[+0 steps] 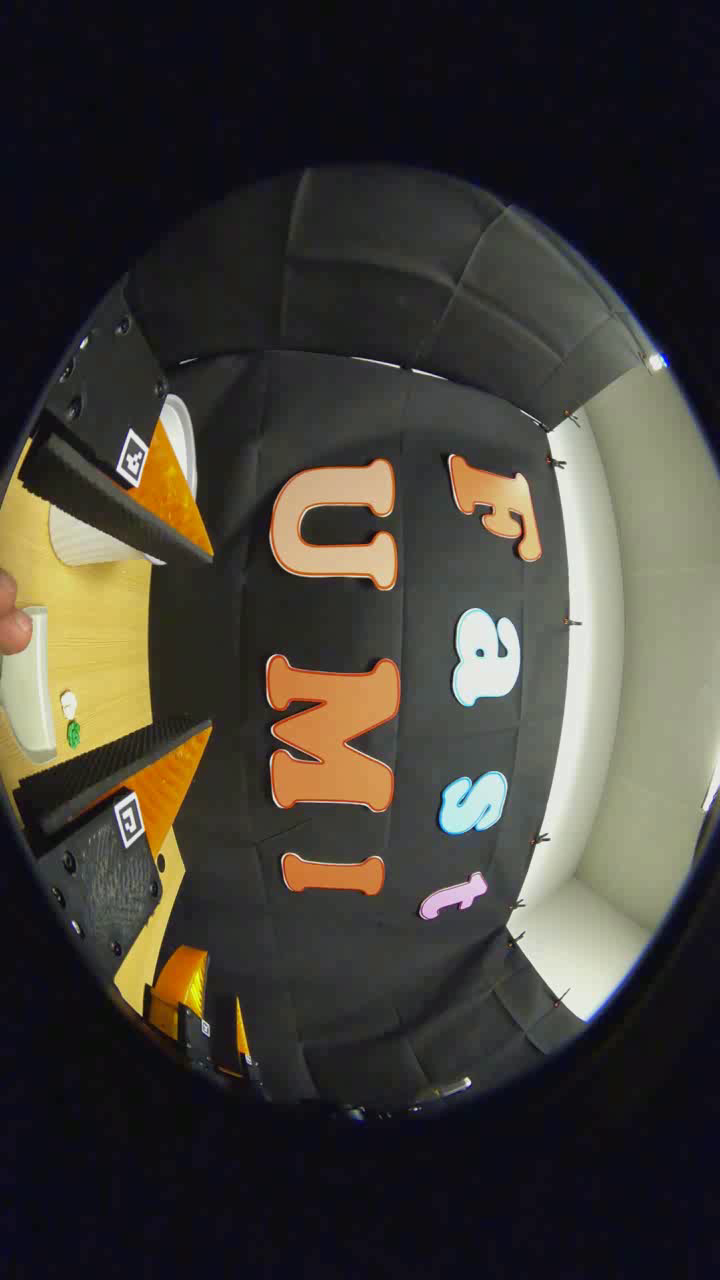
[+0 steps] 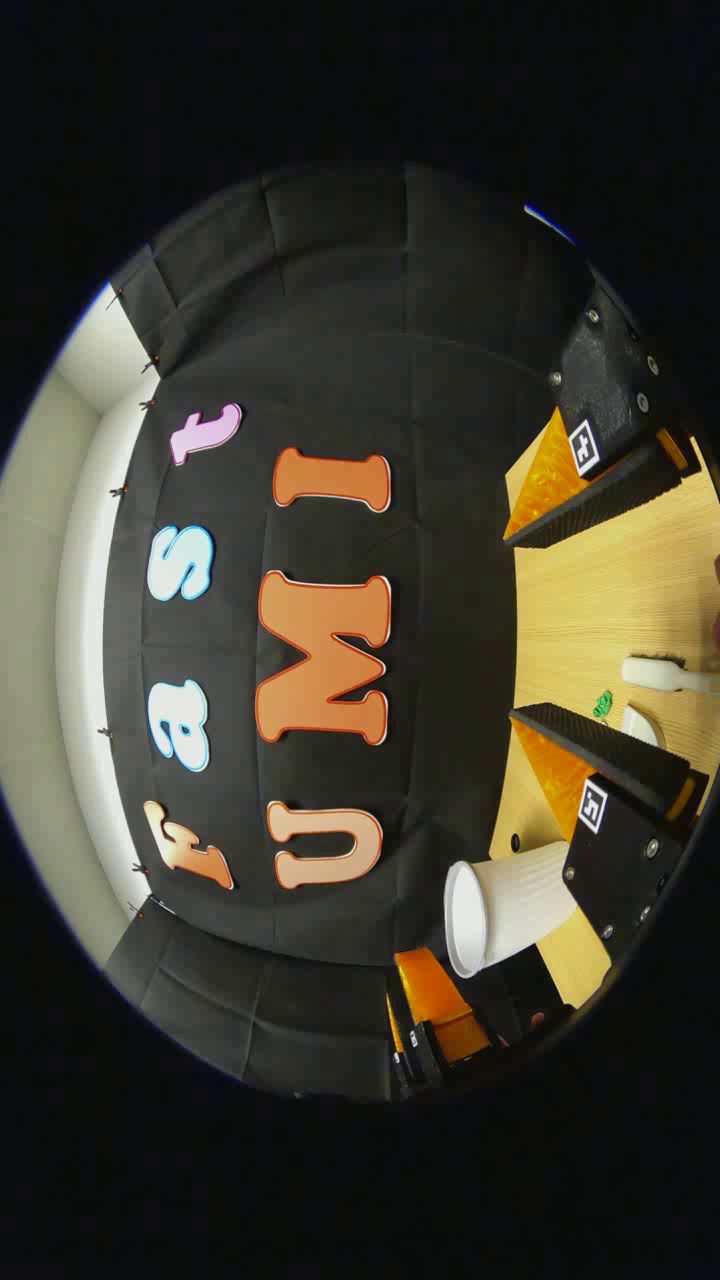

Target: Pick up the small broom and dustpan from the desktop, sweep the trash into the dustpan with the broom, and then empty the trash into the garbage bin.

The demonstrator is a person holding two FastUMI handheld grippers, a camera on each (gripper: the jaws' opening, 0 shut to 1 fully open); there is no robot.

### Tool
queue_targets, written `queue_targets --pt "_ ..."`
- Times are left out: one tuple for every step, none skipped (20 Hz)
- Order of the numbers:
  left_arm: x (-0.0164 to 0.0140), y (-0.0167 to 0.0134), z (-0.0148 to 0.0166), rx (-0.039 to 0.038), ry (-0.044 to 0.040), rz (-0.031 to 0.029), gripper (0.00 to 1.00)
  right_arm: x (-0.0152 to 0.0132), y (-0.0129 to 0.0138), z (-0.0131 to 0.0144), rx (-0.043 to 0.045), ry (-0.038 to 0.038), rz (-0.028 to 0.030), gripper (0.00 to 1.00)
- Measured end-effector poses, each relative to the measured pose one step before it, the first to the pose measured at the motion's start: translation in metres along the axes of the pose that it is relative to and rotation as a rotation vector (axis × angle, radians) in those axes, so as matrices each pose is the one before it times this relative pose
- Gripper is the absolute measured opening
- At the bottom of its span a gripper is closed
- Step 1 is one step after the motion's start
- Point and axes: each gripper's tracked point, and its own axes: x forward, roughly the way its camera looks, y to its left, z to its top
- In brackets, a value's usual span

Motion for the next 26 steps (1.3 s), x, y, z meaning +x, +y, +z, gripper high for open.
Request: queue_targets --pt "-0.00540 -0.00705 -0.00397 -0.00150 0.00341 0.00981 0.94 0.00049 0.00313 -0.00481 0.00347 0.01157 0.01980 0.94" --pt "-0.00284 -0.00732 0.00024 -0.00547 0.00048 0.01066 0.94 0.00002 0.00067 -0.00123 0.00108 0.00198 0.01107 0.94" --pt "-0.00111 -0.00640 -0.00424 -0.00814 0.00423 0.00825 0.94 0.00069 -0.00094 -0.00043 -0.00194 -0.00174 0.00221 0.94" --pt "0.00124 -0.00075 -0.00314 -0.00449 0.00840 0.01881 0.94 0.00092 -0.00039 0.00134 -0.00070 -0.00575 0.00254 0.94" --pt "0.00040 0.00238 -0.00356 -0.00540 0.01242 0.02007 0.94 0.00155 0.00068 0.00288 0.00336 -0.00795 0.00721 0.94" --pt "0.00033 0.00259 -0.00295 0.00087 0.01409 0.02214 0.94 0.00071 0.00023 0.00294 0.00022 -0.01089 0.00386 0.94" --pt "-0.00062 0.00090 -0.00379 0.00353 0.00660 0.01208 0.94 -0.00166 -0.00131 0.00233 0.00030 -0.00842 0.00499 0.94" --pt "0.00179 0.00075 -0.00123 0.00795 0.00973 0.01310 0.94 -0.00167 0.00101 0.00275 0.00060 -0.00960 0.00608 0.94" --pt "0.00125 0.00182 -0.00330 0.00804 0.00540 0.01048 0.95 -0.00004 0.00210 0.00378 0.00468 -0.00910 0.00557 0.94" --pt "-0.00089 -0.00120 0.00014 0.00296 0.00050 0.00323 0.95 -0.00077 0.00064 0.00359 0.00785 -0.01077 0.00277 0.94" --pt "-0.00002 -0.00214 0.00017 0.00202 -0.00460 -0.00226 0.95 0.00017 0.00054 0.00233 0.00411 -0.00798 0.00357 0.94" --pt "0.00019 -0.00300 0.00156 0.00516 -0.00102 -0.00620 0.95 0.00050 0.00044 -0.00016 -0.00462 -0.00316 0.00092 0.94" --pt "0.00115 -0.00092 0.00018 0.00947 -0.00510 -0.00468 0.94 0.00028 0.00019 -0.00043 -0.00918 -0.00198 -0.00045 0.94" --pt "0.00119 -0.00306 -0.00004 0.00899 0.00287 -0.00687 0.95 0.00081 0.00033 -0.00052 -0.01117 0.00134 -0.00382 0.94" --pt "-0.00055 -0.00135 -0.00204 0.00178 0.00320 -0.00602 0.95 -0.00061 0.00098 -0.00289 -0.00288 0.00544 0.00465 0.94" --pt "0.00023 -0.00204 -0.00181 -0.00265 0.00429 -0.00681 0.95 -0.00122 0.00264 -0.00191 -0.00050 0.00639 0.00367 0.94" --pt "0.00065 -0.00129 -0.00073 0.00308 0.00145 -0.00361 0.95 0.00070 0.00134 -0.00188 -0.00210 0.00561 0.00287 0.94" --pt "0.00078 -0.00173 -0.00078 0.00392 0.00341 -0.00121 0.95 0.00019 -0.00060 -0.00259 -0.00362 0.00963 -0.00082 0.94" --pt "-0.00047 0.00134 -0.00170 0.00049 0.00485 -0.00336 0.95 0.00066 0.00027 -0.00131 0.00031 0.00872 -0.00186 0.94" --pt "-0.00040 -0.00029 -0.00046 -0.00671 0.00138 -0.00055 0.95 -0.00024 -0.00023 -0.00002 0.00205 0.00407 0.00003 0.94" --pt "-0.00003 -0.00137 -0.00185 -0.00287 0.00616 -0.00282 0.95 -0.00053 0.00049 -0.00063 0.00042 0.00458 0.00062 0.94" --pt "0.00024 -0.00104 -0.00191 -0.00220 0.00464 -0.00144 0.95 0.00047 0.00042 -0.00166 -0.00140 0.00704 0.00200 0.94" --pt "0.00016 -0.00080 -0.00031 -0.00563 0.00191 -0.00151 0.95 0.00002 -0.00199 -0.00216 -0.00113 0.01043 0.00092 0.94" --pt "-0.00127 -0.00048 0.00237 -0.00643 -0.00424 0.00420 0.95 -0.00135 0.00289 0.00037 0.00381 0.00063 0.01447 0.94" --pt "-0.00033 -0.00060 -0.00039 -0.00137 -0.00306 0.00550 0.95 -0.00128 -0.00160 0.00259 -0.00144 -0.00583 0.00176 0.94" --pt "0.00010 -0.00276 0.00063 0.00137 0.00008 0.00220 0.95 -0.00059 -0.00391 0.00150 -0.00681 -0.00685 0.00003 0.94"
